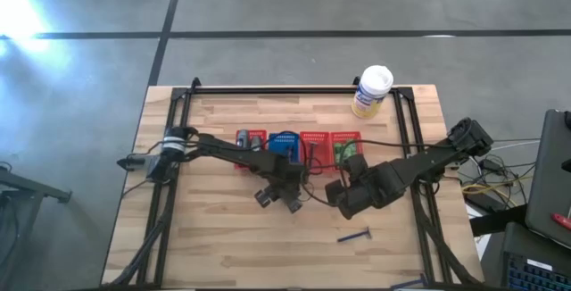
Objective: Pick & Place Travel size toiletries
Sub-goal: Put the blue shaving cream into the blue basket
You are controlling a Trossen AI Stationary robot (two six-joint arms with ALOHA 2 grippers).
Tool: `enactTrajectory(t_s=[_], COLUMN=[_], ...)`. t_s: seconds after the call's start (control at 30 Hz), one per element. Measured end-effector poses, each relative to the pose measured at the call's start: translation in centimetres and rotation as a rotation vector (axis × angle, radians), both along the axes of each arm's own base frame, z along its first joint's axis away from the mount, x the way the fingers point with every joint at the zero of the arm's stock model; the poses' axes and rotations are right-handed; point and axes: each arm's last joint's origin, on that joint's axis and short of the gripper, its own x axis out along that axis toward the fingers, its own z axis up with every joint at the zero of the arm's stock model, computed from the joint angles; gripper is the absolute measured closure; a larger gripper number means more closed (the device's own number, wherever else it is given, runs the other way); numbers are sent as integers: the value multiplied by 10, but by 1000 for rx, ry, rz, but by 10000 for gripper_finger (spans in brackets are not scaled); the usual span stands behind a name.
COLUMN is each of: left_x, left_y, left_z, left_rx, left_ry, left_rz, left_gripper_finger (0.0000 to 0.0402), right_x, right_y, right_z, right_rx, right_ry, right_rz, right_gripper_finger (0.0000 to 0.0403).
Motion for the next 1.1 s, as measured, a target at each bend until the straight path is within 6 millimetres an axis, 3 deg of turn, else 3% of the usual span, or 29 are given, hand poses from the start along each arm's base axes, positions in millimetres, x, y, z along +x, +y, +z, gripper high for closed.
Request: enactTrajectory(t_s=[0.13, 0.27, 0.4, 0.57, 0.67, 0.77, 0.87, 1.0, 1.1], left_x=[-4, -13, -29, -56, -75, -92, -102, -107, -104], left_y=[-1, -1, -1, 12, 33, 53, 67, 70, 70], left_z=[1, 9, 47, 104, 118, 101, 73, 44, 37], left_rx=[-6, -22, -87, -370, -637, -841, -972, -988, -991], left_ry=[30, 66, 41, -211, -403, -500, -498, -433, -429], left_rz=[30, 112, 281, 791, 1254, 1622, 1865, 2005, 2005], left_gripper_finger=[272, 279, 279, 279, 279, 279, 279, 262, 249], right_x=[0, 0, 0, 0, 0, 1, 1, 1, 1], right_y=[0, 0, 0, 0, -1, -1, -2, -2, -2], right_z=[0, 0, 0, 1, 1, 1, 1, 1, 2], right_rx=[-3, -9, -9, -15, -32, -48, -52, -66, -67], right_ry=[3, 5, 5, -3, -19, -35, -37, -45, -47], right_rz=[12, 20, 21, 10, -8, -25, -26, -29, -31], right_gripper_finger=[77, 84, 91, 98, 100, 101, 97, 84, 73])
